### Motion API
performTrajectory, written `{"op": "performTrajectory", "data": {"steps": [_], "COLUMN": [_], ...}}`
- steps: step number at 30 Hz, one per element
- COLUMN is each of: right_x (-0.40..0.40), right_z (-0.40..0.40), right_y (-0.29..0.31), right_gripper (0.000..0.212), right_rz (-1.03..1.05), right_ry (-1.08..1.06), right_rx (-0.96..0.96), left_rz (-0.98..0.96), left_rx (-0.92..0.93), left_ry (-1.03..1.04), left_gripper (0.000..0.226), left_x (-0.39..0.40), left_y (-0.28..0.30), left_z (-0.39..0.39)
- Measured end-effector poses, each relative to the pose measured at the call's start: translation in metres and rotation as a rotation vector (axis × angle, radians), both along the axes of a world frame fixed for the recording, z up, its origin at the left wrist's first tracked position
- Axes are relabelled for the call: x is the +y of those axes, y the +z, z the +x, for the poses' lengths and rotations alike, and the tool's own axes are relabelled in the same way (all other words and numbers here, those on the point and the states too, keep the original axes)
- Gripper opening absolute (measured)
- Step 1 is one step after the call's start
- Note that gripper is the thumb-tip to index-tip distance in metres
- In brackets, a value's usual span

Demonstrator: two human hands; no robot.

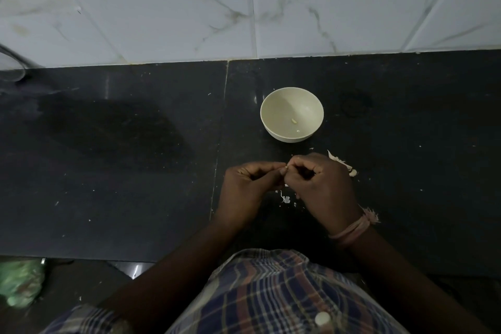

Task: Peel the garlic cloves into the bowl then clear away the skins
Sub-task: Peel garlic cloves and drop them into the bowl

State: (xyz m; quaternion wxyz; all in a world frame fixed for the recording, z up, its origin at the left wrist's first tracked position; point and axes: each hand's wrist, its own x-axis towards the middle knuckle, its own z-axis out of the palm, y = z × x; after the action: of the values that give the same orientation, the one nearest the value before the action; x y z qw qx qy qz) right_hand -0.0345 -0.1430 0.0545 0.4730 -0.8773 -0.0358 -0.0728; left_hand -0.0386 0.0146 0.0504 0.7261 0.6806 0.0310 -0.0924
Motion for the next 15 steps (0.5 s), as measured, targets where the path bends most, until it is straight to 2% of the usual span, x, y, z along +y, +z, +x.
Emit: {"op": "performTrajectory", "data": {"steps": [2, 7, 12, 15], "right_x": [0.002, 0.008, 0.013, 0.016], "right_z": [-0.001, -0.005, -0.005, -0.004], "right_y": [-0.001, -0.004, 0.000, -0.001], "right_gripper": [0.018, 0.008, 0.007, 0.010], "right_rz": [0.030, 0.142, 0.467, 0.550], "right_ry": [-0.026, -0.119, -0.208, -0.256], "right_rx": [0.023, 0.166, 0.352, 0.399], "left_rz": [-0.011, -0.117, -0.151, -0.228], "left_rx": [0.016, 0.110, 0.161, 0.206], "left_ry": [0.010, 0.025, 0.080, 0.094], "left_gripper": [0.014, 0.019, 0.018, 0.013], "left_x": [-0.001, -0.008, -0.005, -0.006], "left_y": [-0.002, -0.004, -0.005, -0.006], "left_z": [-0.002, -0.009, -0.007, -0.005]}}
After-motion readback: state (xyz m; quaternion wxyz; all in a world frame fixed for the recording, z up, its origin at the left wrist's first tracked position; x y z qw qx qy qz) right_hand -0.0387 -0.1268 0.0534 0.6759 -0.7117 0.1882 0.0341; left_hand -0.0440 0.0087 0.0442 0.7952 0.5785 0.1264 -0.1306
